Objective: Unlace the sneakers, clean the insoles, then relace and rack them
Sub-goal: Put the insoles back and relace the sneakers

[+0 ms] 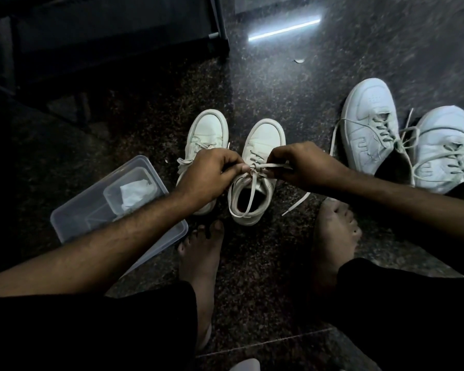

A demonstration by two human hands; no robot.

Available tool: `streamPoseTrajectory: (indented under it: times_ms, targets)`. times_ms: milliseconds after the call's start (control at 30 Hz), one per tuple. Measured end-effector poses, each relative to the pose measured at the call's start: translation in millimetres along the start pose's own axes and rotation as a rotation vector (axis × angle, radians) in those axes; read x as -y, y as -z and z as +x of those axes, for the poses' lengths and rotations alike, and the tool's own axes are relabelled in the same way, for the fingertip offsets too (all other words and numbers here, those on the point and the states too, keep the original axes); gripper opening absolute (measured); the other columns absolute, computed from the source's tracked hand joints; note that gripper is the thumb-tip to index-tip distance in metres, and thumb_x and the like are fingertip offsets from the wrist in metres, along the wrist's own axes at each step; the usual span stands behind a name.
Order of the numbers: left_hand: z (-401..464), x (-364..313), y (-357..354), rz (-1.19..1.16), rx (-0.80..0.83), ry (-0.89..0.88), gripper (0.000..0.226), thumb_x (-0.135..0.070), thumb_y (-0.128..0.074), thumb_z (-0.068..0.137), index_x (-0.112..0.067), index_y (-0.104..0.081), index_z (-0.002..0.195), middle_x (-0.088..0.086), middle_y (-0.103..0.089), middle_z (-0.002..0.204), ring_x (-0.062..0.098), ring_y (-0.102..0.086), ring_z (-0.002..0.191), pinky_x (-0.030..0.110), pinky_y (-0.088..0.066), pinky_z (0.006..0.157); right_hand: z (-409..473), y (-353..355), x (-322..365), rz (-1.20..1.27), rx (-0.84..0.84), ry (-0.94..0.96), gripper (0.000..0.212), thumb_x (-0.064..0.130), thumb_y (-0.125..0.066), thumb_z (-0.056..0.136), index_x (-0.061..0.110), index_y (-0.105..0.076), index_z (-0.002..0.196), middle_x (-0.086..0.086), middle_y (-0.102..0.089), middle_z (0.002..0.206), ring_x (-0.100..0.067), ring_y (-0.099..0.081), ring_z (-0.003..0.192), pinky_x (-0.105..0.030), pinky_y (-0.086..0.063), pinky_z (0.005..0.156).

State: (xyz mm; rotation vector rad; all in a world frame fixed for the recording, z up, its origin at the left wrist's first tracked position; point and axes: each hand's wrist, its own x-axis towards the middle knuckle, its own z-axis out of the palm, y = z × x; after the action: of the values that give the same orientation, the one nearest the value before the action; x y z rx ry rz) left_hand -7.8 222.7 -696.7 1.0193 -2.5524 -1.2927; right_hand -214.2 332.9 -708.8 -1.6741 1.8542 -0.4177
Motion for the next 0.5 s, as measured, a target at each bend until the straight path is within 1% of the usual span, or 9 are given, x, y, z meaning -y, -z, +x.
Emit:
streamPoseTrajectory:
  times_ms: [67, 133, 233, 300, 400, 500]
  targets:
    - [0.4, 1.6, -1.4, 0.043, -0.009, -0.018, 0.02, -0.031, -0.064, 0.095, -0.015, -0.073, 0.085, -0.004, -0.069, 0.079, 0.01, -0.062, 0.074, 0.036, -0.049, 0.07, -0.9, -0.4, -0.4, -0.019, 0.016, 0.022, 0.015, 0.034, -0.071, 0.089, 0.02, -0.069, 0.094, 0.012, -0.061, 0.075, -0.006, -0.055, 0.071, -0.018, -0.03, 0.062]
    - [1.3, 3.2, -1.7, 0.061, -0.015, -0.024, 0.027, -0.034, -0.057, 0.095, -0.013, -0.068, 0.083, -0.002, -0.064, 0.079, 0.013, -0.059, 0.075, 0.039, -0.047, 0.072, -1.3, -1.0, -1.5, -0.045, 0.027, 0.062, 0.015, 0.035, -0.068, 0.091, 0.02, -0.066, 0.091, 0.015, -0.055, 0.073, -0.006, -0.048, 0.072, -0.022, -0.029, 0.064]
    - [0.7, 5.9, -2.0, 0.045, -0.004, -0.002, 0.028, -0.034, -0.055, 0.094, -0.012, -0.066, 0.081, 0.0, -0.065, 0.079, 0.018, -0.061, 0.077, 0.041, -0.048, 0.072, -2.2, 0.6, -2.7, -0.068, 0.059, 0.085, 0.015, 0.034, -0.065, 0.091, 0.021, -0.062, 0.084, 0.01, -0.059, 0.076, -0.011, -0.042, 0.077, -0.026, -0.029, 0.067]
    - [0.0, 5.1, -1.6, -0.017, 0.006, 0.021, 0.025, -0.031, -0.058, 0.091, -0.012, -0.069, 0.078, 0.0, -0.069, 0.079, 0.019, -0.064, 0.078, 0.04, -0.051, 0.072, -3.2, 2.3, -2.2, -0.035, 0.087, 0.078, 0.015, 0.032, -0.065, 0.091, 0.022, -0.06, 0.082, 0.009, -0.059, 0.074, -0.012, -0.046, 0.074, -0.025, -0.03, 0.067]
    - [0.2, 2.0, 0.0, -0.127, -0.017, 0.066, 0.019, -0.019, -0.064, 0.084, -0.008, -0.071, 0.07, 0.001, -0.072, 0.075, 0.019, -0.069, 0.077, 0.036, -0.053, 0.071, -3.8, 3.0, -0.8, 0.01, 0.123, 0.045, 0.011, 0.03, -0.064, 0.091, 0.023, -0.06, 0.085, 0.011, -0.056, 0.071, -0.012, -0.052, 0.067, -0.025, -0.034, 0.065]
    - [0.5, 3.2, 1.9, -0.162, -0.028, 0.095, 0.016, -0.011, -0.07, 0.083, -0.006, -0.074, 0.068, -0.003, -0.075, 0.077, 0.007, -0.07, 0.072, 0.023, -0.053, 0.061, -4.3, 1.9, -1.6, 0.0, 0.116, 0.046, 0.011, 0.029, -0.064, 0.091, 0.021, -0.061, 0.086, 0.01, -0.056, 0.072, -0.013, -0.054, 0.067, -0.026, -0.036, 0.064]
